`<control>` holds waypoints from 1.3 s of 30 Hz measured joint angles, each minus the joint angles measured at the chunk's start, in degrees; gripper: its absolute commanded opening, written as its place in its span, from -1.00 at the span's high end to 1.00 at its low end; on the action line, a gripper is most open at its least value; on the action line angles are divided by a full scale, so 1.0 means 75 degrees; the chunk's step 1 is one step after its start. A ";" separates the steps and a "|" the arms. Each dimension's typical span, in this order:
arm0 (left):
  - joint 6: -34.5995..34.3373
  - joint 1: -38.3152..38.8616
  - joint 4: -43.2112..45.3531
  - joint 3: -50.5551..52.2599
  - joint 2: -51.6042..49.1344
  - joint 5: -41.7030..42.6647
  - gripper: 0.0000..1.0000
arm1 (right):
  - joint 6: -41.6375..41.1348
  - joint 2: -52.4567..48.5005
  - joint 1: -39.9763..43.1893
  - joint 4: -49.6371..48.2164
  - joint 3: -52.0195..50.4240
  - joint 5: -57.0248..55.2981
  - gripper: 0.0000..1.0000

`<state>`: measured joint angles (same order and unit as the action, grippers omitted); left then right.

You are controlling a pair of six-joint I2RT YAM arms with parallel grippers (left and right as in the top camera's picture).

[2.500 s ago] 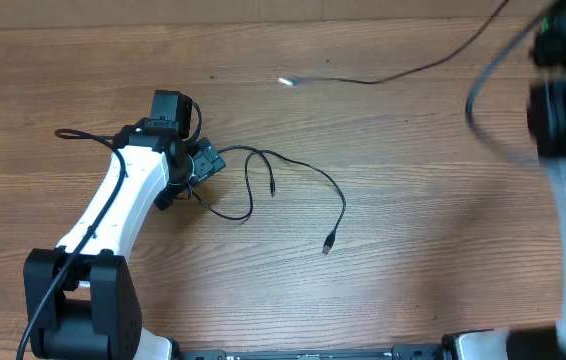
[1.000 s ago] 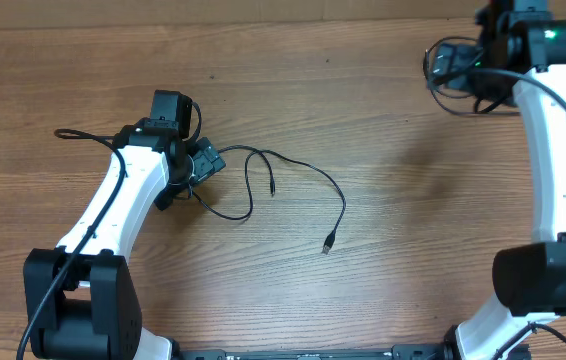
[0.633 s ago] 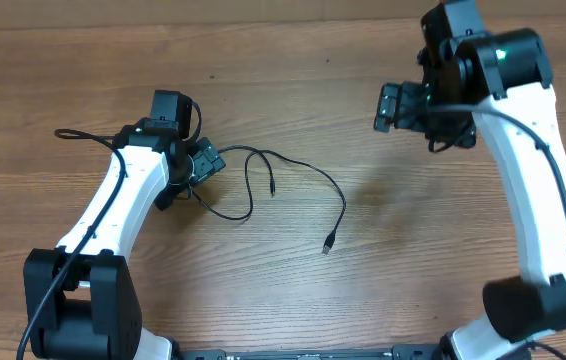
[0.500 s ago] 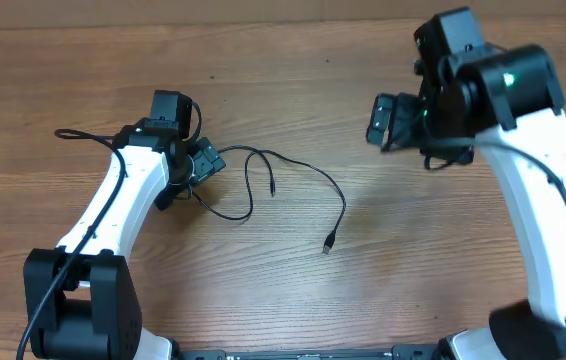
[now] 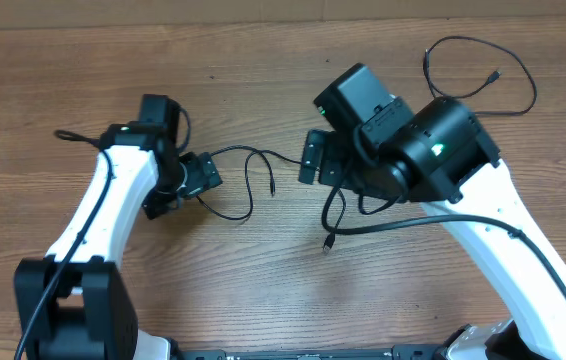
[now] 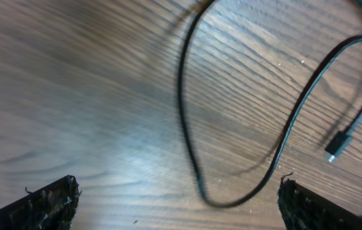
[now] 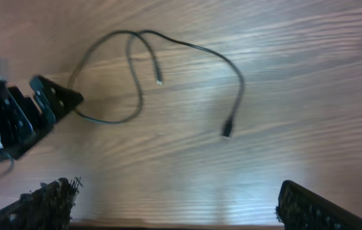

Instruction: Untangle cables

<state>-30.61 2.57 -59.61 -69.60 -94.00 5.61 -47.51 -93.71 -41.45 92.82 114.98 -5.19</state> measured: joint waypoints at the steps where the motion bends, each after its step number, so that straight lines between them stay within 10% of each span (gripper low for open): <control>1: 0.0090 -0.0134 -0.0099 -0.0006 0.0219 0.0020 -0.99 | -0.0096 0.0000 -0.0099 -0.0157 -0.0050 -0.0047 -1.00; 15: 0.0338 -0.1311 -0.1288 -0.0157 0.4211 -0.0326 -0.99 | 0.1859 -0.0015 -0.1189 -0.5488 -0.3940 0.0163 -1.00; 31: 0.0338 -0.1311 -0.1749 -0.0169 0.4975 -0.0551 -0.99 | 0.4290 -0.1000 -0.1556 -1.2899 -0.7892 0.1507 -1.00; 39: 0.0341 -0.1311 -0.1970 -0.0169 0.4960 -0.0551 -0.99 | 0.4505 -0.2349 -0.1559 -1.3854 -0.7909 0.1501 -0.18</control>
<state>-28.05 -7.27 -74.39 -70.87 -56.80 1.48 -13.72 -111.33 -53.15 -11.09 55.66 6.07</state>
